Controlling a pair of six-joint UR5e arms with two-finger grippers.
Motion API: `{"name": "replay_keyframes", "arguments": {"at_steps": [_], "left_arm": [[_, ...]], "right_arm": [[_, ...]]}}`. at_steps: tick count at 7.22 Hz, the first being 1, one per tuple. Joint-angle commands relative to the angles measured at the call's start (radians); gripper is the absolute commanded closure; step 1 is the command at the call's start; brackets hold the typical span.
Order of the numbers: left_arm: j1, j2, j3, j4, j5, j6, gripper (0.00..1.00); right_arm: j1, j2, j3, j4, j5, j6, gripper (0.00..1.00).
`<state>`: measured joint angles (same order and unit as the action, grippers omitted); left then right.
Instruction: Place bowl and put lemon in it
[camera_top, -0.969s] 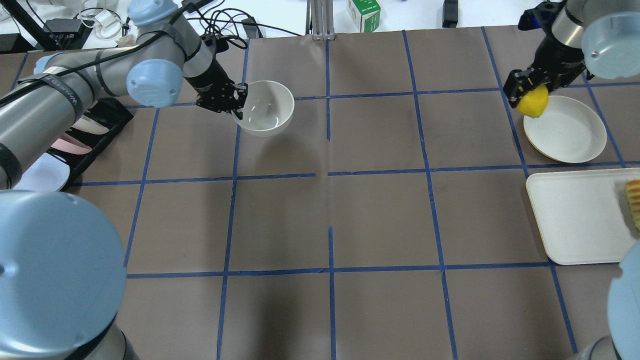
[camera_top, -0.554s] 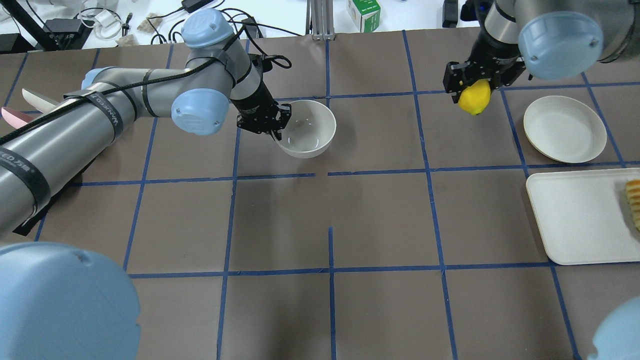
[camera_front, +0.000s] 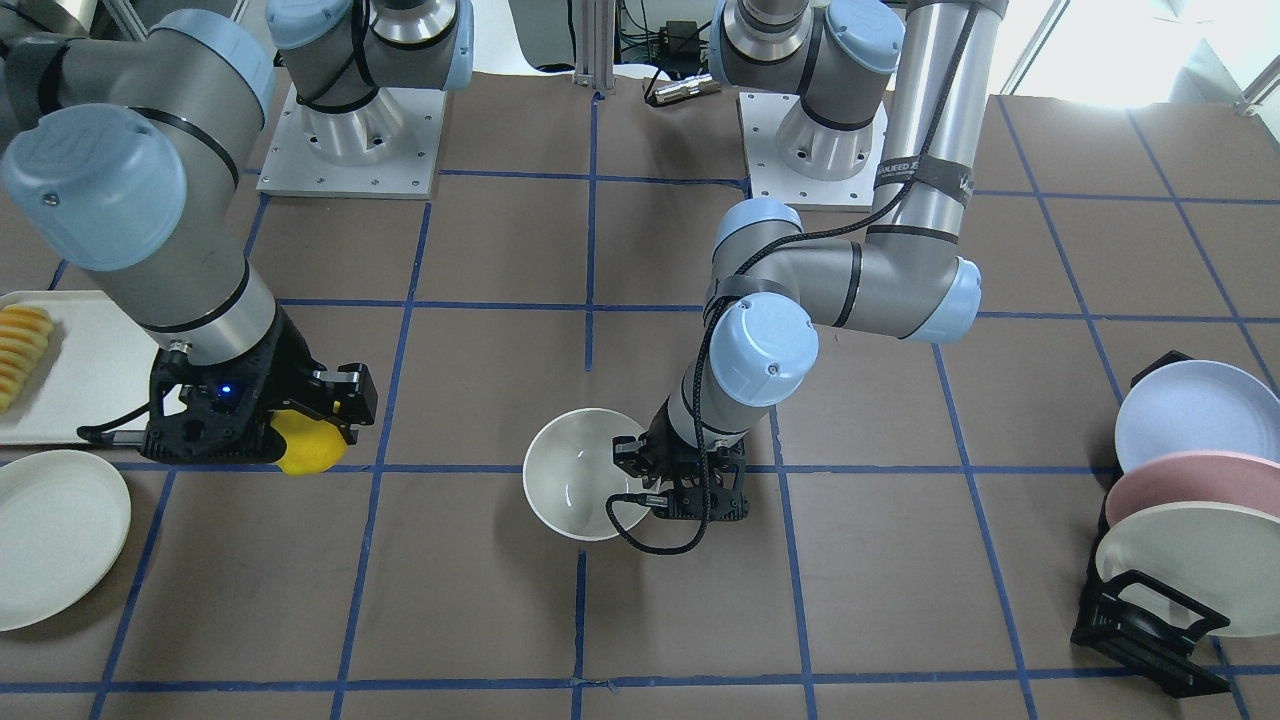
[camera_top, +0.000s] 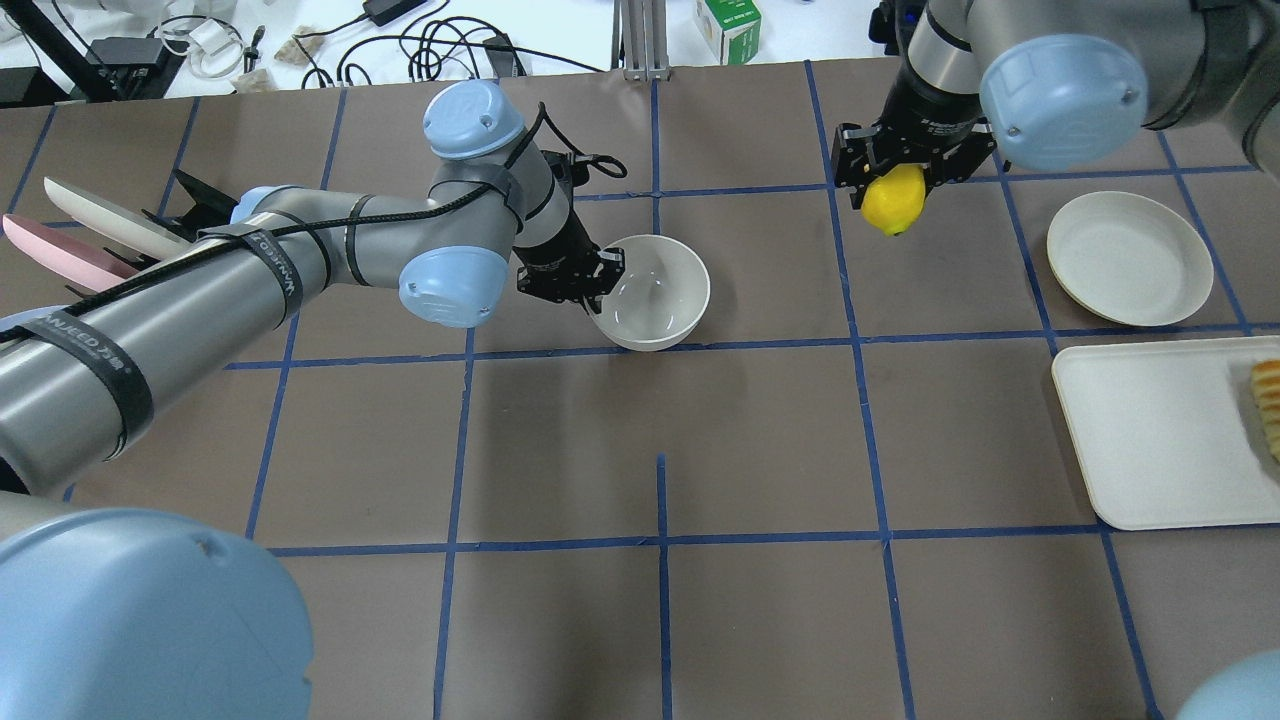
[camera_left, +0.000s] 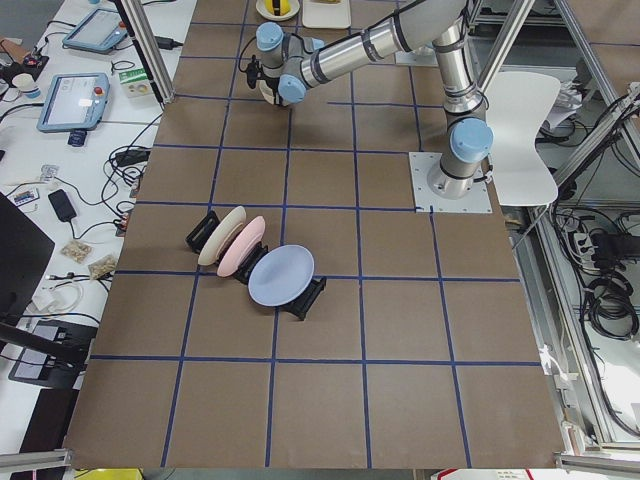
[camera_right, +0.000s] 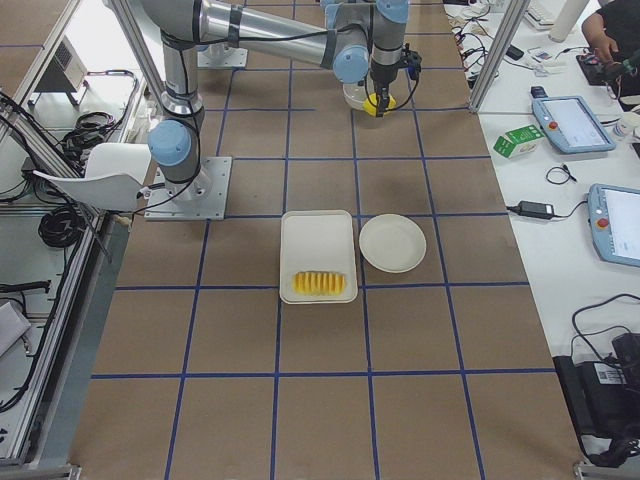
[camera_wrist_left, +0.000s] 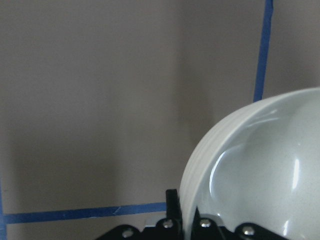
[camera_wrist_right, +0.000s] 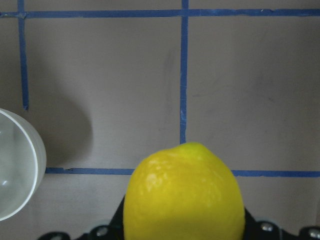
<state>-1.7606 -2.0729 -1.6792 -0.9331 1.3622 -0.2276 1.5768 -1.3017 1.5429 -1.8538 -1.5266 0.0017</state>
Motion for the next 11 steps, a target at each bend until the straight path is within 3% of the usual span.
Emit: {"name": "replay_keyframes", "arguments": {"at_steps": [1,2,3,4,6,8,9,11], "left_arm": [[-0.013,0.002,-0.005,0.002,0.012,-0.029,0.15],[-0.002,0.019,0.001,0.002,0.018,-0.019,0.04],[0.015,0.06,0.027,-0.048,0.04,-0.015,0.0],[0.038,0.121,0.059,-0.157,0.078,-0.013,0.0],[0.12,0.23,0.088,-0.385,0.122,0.179,0.0],[0.173,0.343,0.09,-0.522,0.161,0.282,0.0],[0.174,0.406,0.088,-0.565,0.213,0.318,0.0],[0.17,0.461,0.069,-0.601,0.196,0.317,0.0]], "right_arm": [[0.067,0.005,-0.001,-0.01,0.005,0.095,0.83],[0.087,0.012,-0.001,-0.012,0.005,0.116,0.83],[0.097,0.012,0.0,-0.012,0.005,0.121,0.83],[0.109,0.021,-0.001,-0.028,0.043,0.144,0.83],[0.205,0.089,-0.004,-0.137,0.065,0.298,0.83],[0.336,0.163,-0.003,-0.227,0.06,0.441,0.83],[0.357,0.198,0.003,-0.248,0.049,0.464,0.83],[0.359,0.258,-0.004,-0.309,0.045,0.443,0.78]]}}
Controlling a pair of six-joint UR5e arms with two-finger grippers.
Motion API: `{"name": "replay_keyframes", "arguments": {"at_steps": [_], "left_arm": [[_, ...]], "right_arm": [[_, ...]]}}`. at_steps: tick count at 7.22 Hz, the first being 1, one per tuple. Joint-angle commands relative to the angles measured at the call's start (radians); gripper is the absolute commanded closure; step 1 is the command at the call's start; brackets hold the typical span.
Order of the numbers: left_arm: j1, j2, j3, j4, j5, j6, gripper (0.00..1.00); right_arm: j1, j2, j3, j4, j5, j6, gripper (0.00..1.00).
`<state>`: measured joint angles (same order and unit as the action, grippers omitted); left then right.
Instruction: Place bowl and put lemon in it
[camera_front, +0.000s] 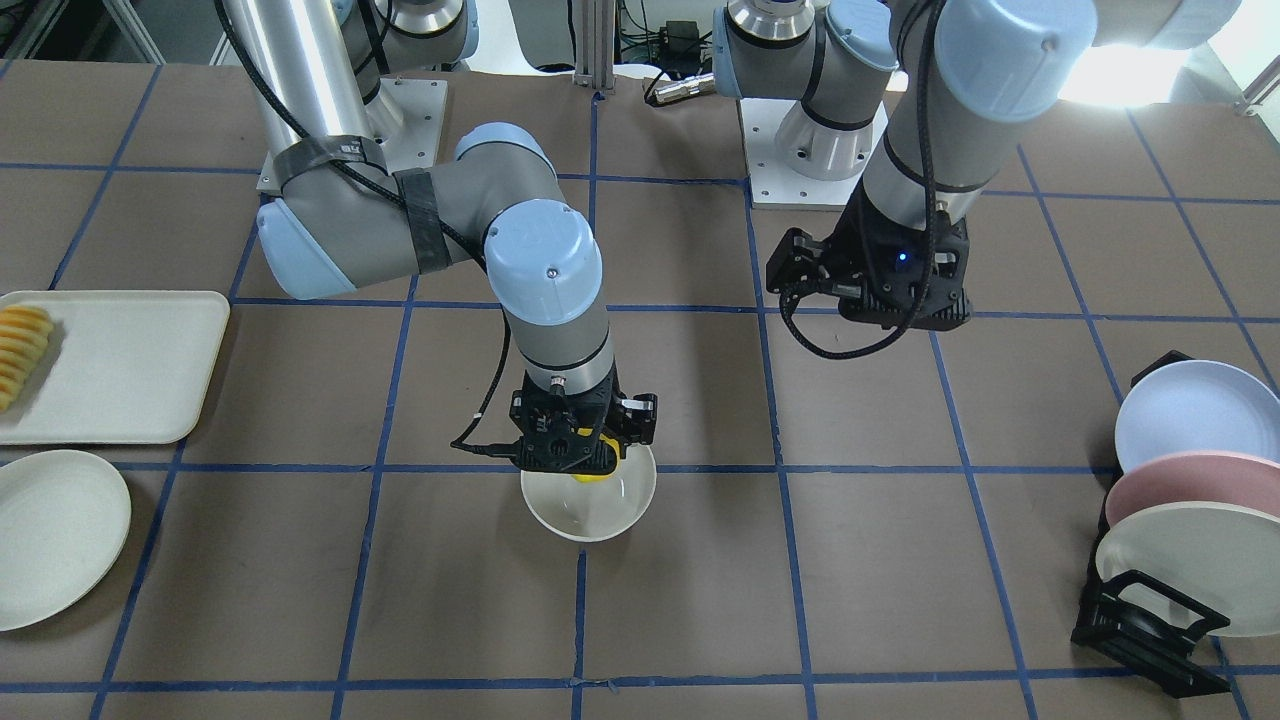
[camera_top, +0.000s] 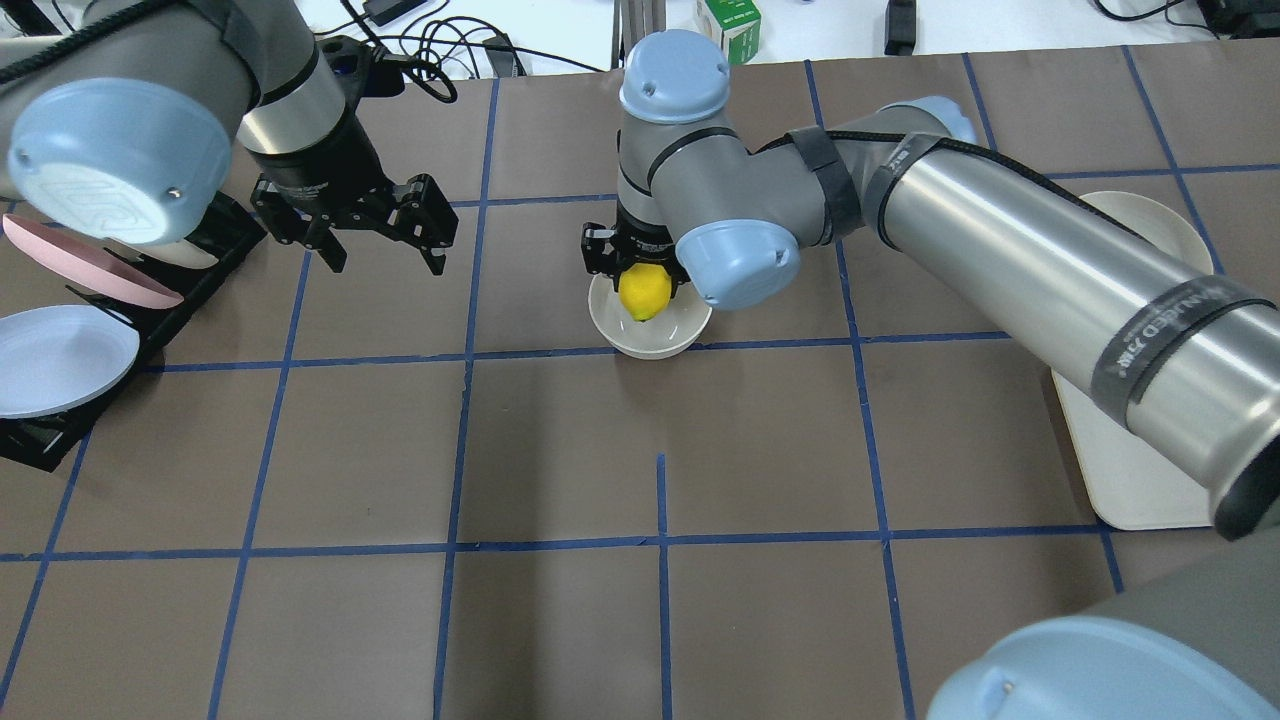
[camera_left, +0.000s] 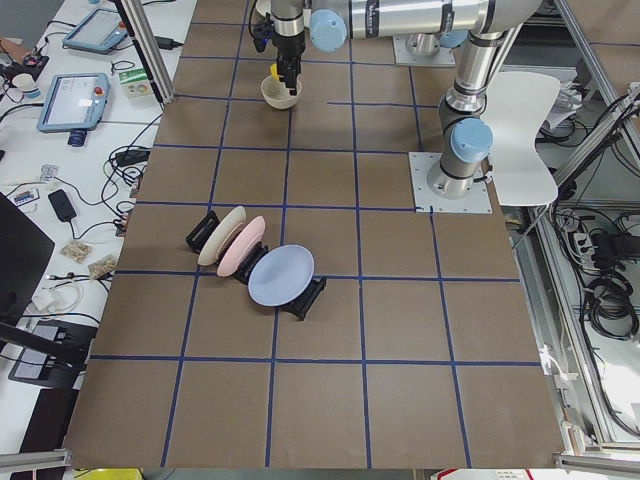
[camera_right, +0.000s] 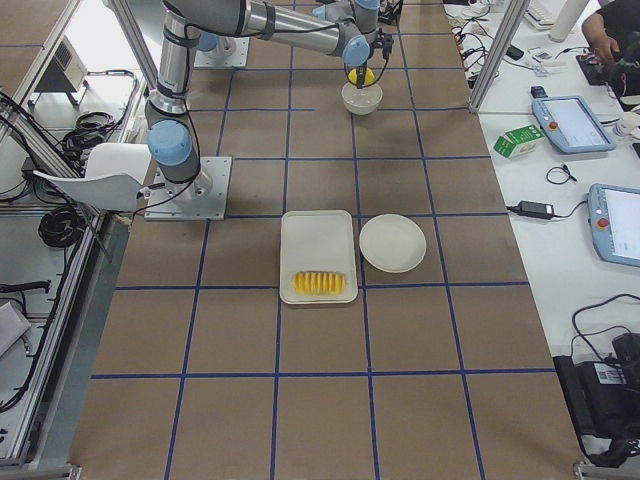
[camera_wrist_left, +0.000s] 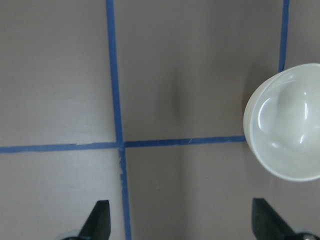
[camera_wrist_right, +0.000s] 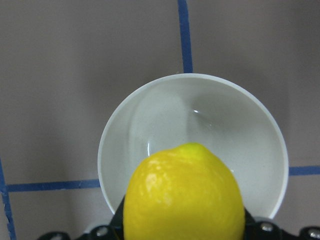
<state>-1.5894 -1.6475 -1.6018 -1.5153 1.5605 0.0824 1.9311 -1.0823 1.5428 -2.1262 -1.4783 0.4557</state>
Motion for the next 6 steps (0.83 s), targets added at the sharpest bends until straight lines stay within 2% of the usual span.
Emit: {"name": "replay_keyframes", "arguments": {"at_steps": [1,2,3,4,6], "left_arm": [[-0.003,0.037,-0.009,-0.016,-0.003,0.005,0.0],[0.003,0.034,-0.004,-0.013,-0.005,0.005,0.0],[0.003,0.037,0.002,-0.014,0.001,-0.001,0.0],[0.003,0.037,0.011,-0.023,0.01,-0.018,0.0],[0.009,0.051,0.025,-0.023,0.007,-0.021,0.0]], "right_arm": [[0.005,0.051,0.009,-0.04,-0.032,-0.005,0.77],[0.006,0.056,0.008,-0.041,-0.036,-0.003,0.61],[0.006,0.064,0.011,-0.038,-0.036,0.0,0.05],[0.006,0.056,-0.001,-0.032,-0.037,0.003,0.0],[-0.007,0.003,-0.009,-0.017,-0.034,-0.011,0.0]]}}
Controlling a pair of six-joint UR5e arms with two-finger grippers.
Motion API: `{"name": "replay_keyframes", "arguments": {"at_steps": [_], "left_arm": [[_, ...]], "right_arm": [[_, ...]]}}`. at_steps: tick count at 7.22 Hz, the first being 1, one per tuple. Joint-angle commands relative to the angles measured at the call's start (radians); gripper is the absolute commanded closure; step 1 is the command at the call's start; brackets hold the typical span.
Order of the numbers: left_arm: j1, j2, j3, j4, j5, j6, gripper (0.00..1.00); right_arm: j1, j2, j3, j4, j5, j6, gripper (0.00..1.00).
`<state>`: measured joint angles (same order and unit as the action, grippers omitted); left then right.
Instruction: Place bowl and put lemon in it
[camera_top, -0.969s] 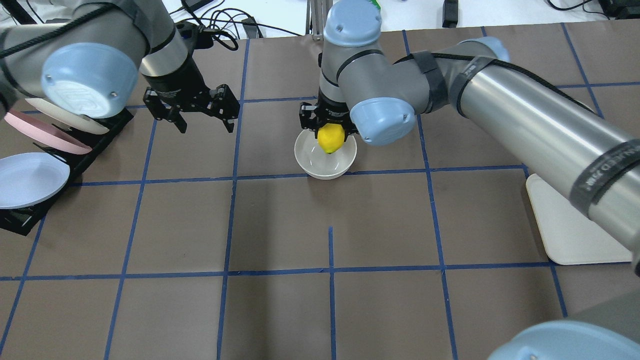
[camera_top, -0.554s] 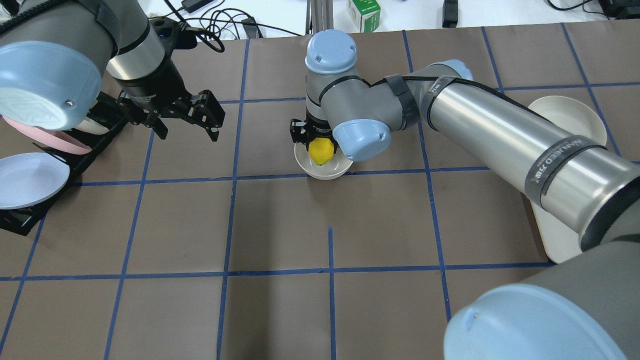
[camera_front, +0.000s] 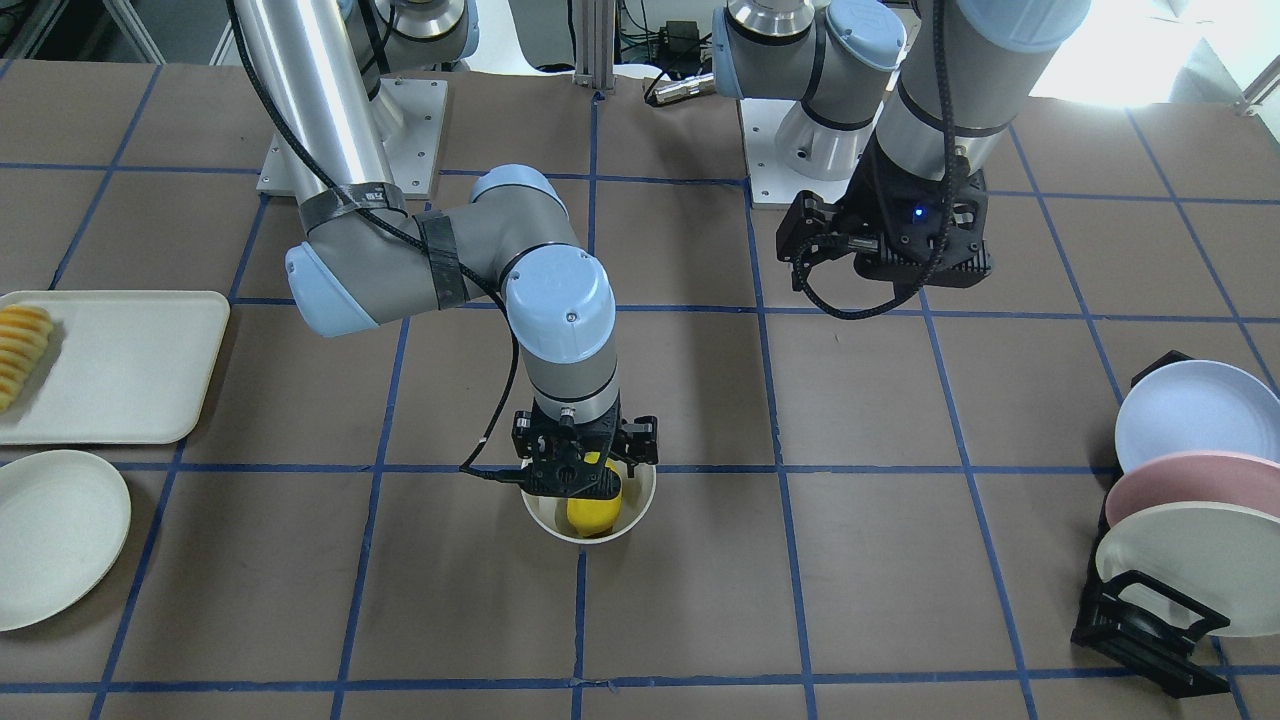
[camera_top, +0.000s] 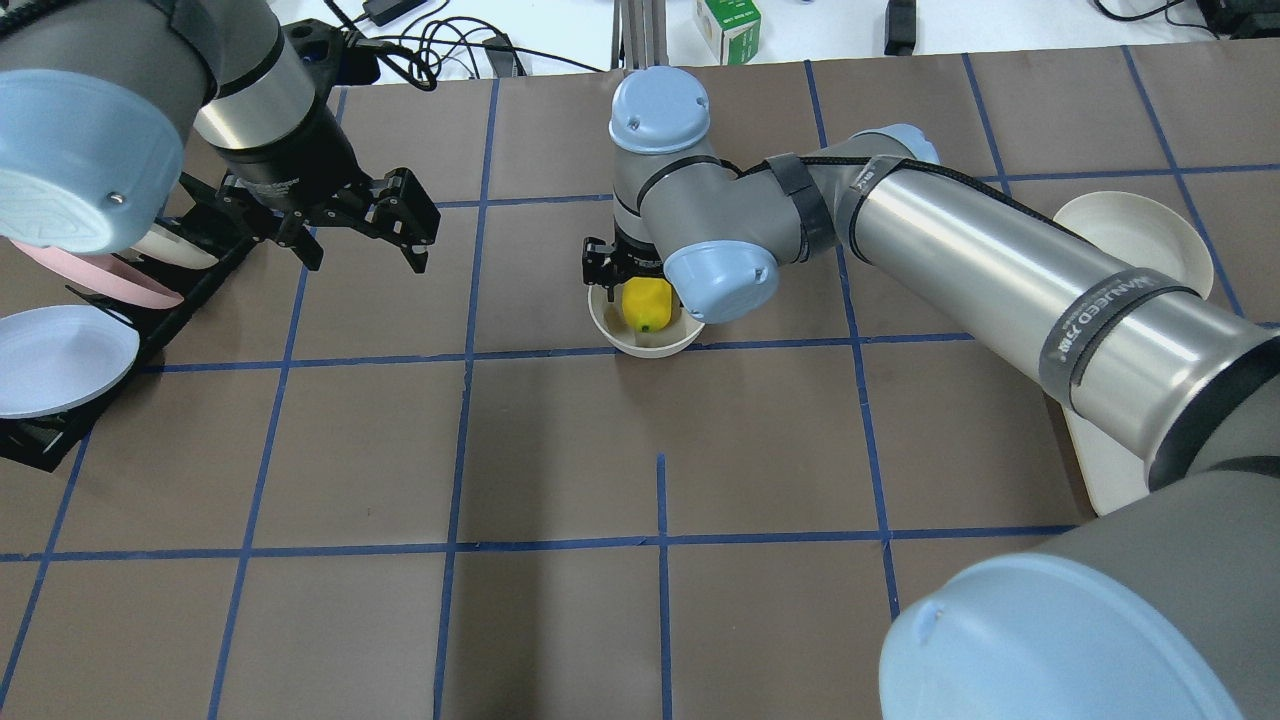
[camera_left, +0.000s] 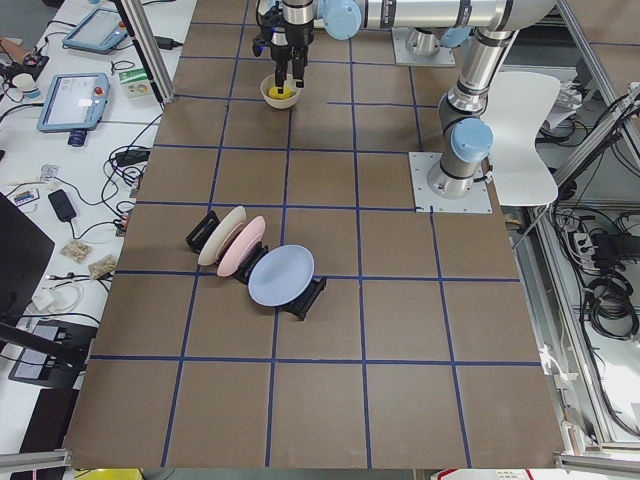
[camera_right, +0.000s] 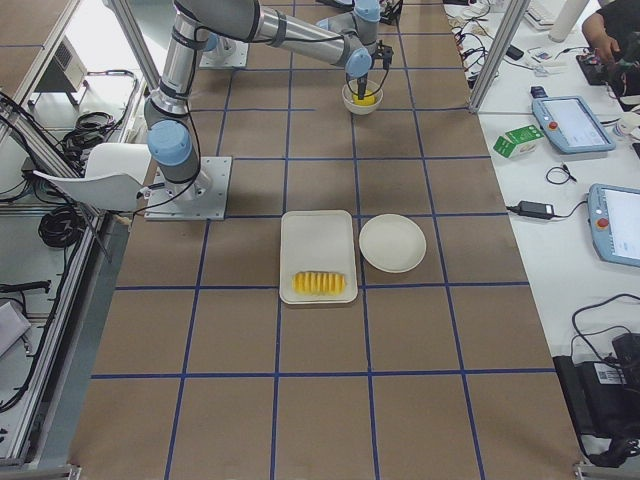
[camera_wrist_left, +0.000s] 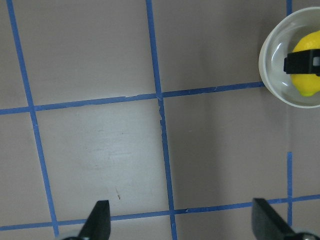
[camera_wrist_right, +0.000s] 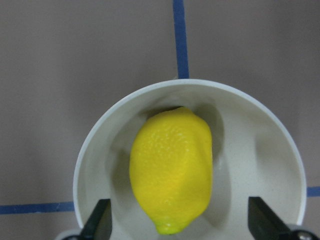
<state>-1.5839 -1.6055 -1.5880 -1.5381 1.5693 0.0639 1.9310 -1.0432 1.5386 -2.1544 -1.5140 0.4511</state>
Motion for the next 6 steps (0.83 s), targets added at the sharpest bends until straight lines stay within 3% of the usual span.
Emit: {"name": "replay_keyframes", "arguments": {"at_steps": [1,6], "left_arm": [[0.007,0.022,0.029,-0.005,0.001,-0.001,0.0],[0.028,0.029,0.029,-0.014,0.0,0.008,0.0]], "right_arm": [[-0.02,-0.085,-0.003,0.037,-0.002,-0.008,0.0],[-0.278,-0.455,0.012,0.506,-0.008,-0.292,0.0]]}}
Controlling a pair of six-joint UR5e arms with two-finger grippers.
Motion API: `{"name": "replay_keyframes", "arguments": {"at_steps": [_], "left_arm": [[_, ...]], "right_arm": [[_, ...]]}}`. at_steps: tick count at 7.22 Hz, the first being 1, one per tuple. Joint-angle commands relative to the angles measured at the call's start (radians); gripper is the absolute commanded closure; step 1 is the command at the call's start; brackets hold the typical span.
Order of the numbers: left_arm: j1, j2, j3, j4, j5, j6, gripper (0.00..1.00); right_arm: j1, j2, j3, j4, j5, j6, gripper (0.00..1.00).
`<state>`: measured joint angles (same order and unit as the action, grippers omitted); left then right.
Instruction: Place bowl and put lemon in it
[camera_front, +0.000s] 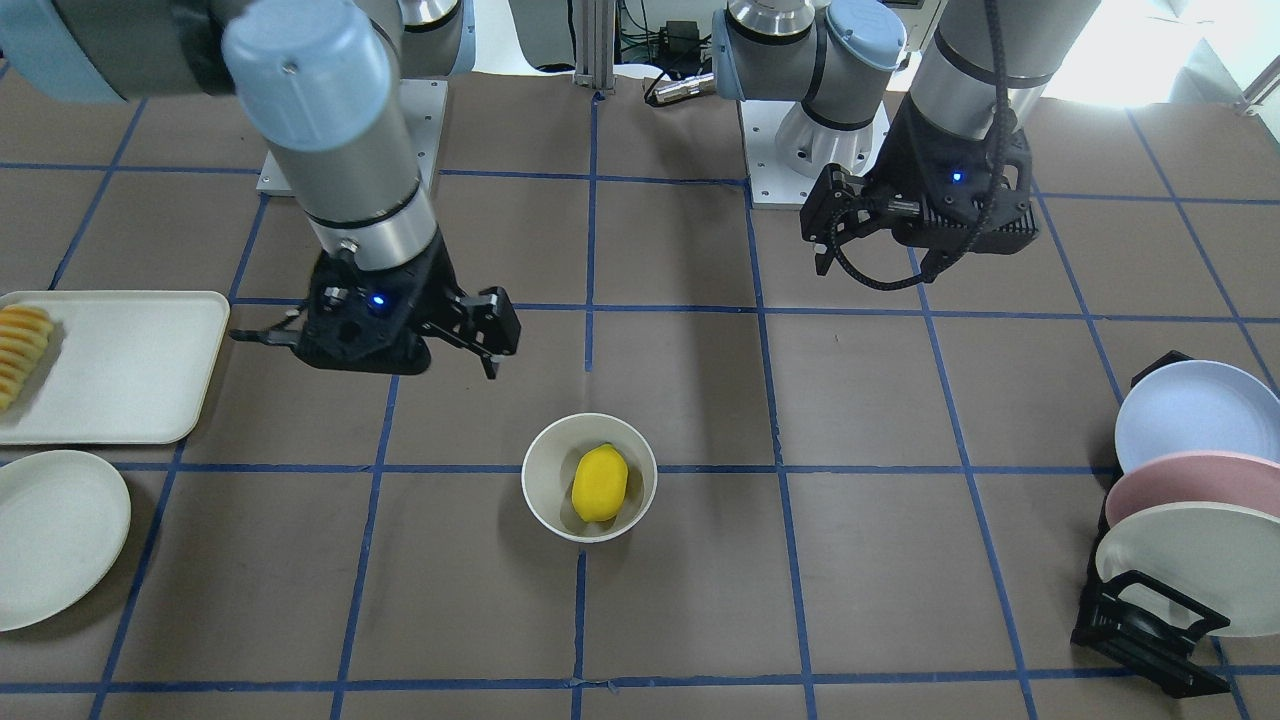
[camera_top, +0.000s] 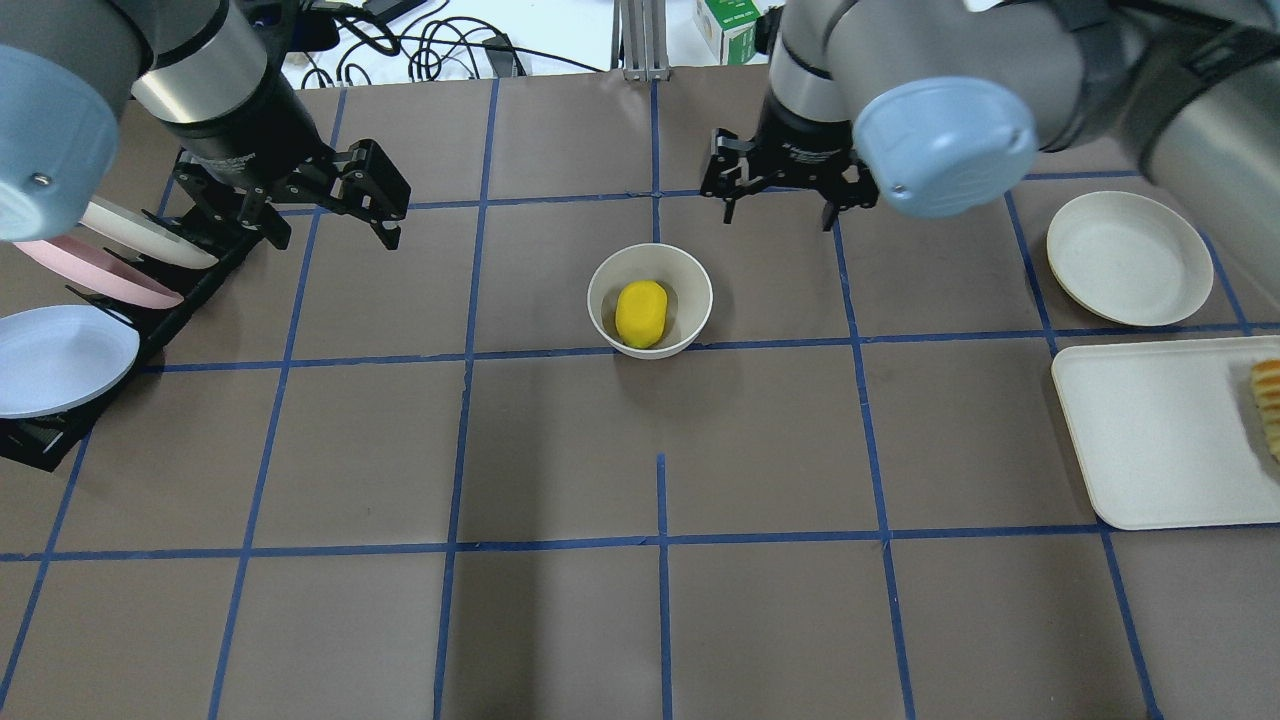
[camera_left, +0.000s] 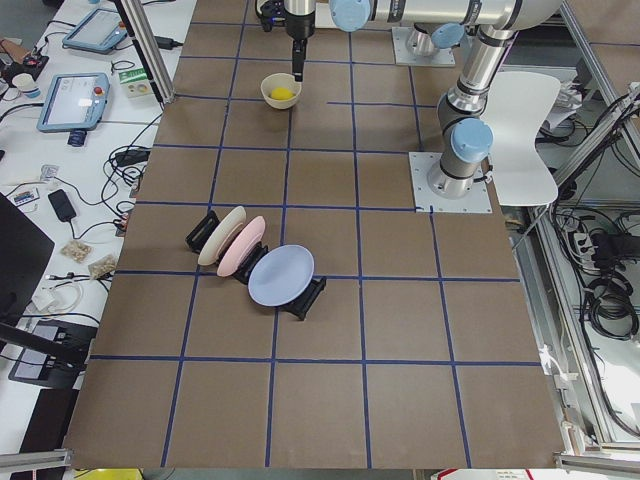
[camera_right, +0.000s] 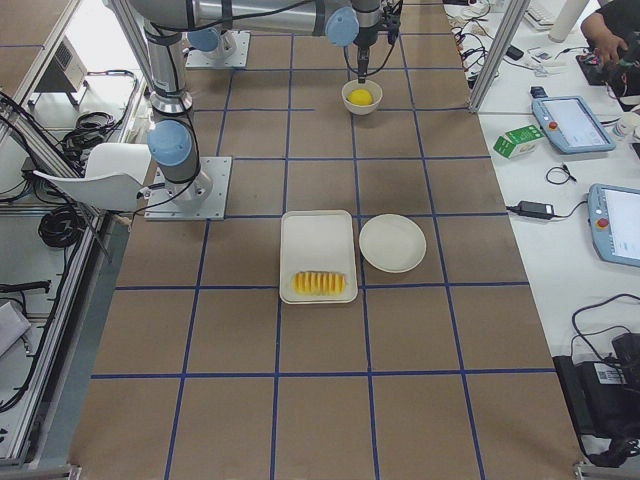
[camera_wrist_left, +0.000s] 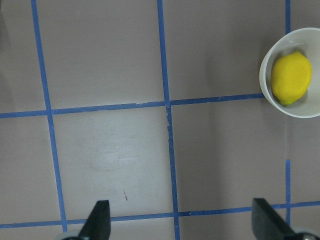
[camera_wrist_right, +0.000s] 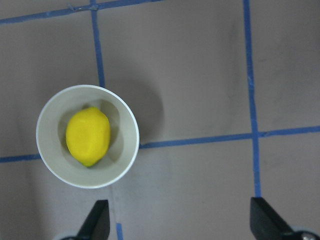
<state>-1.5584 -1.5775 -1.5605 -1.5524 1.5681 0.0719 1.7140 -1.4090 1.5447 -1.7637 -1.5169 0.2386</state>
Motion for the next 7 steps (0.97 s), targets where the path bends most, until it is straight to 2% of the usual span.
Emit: {"name": "replay_keyframes", "arguments": {"at_steps": [1,7], "left_arm": [[0.001,0.001,0.0,0.0,0.001,0.0,0.0],[0.001,-0.001,0.005,0.002,0.003,-0.004,0.0]], "right_arm": [[-0.091,-0.144,0.011,0.169,-0.003,-0.122,0.0],[-0.103,-0.171,0.028,0.164,-0.005,-0.174,0.0]]}}
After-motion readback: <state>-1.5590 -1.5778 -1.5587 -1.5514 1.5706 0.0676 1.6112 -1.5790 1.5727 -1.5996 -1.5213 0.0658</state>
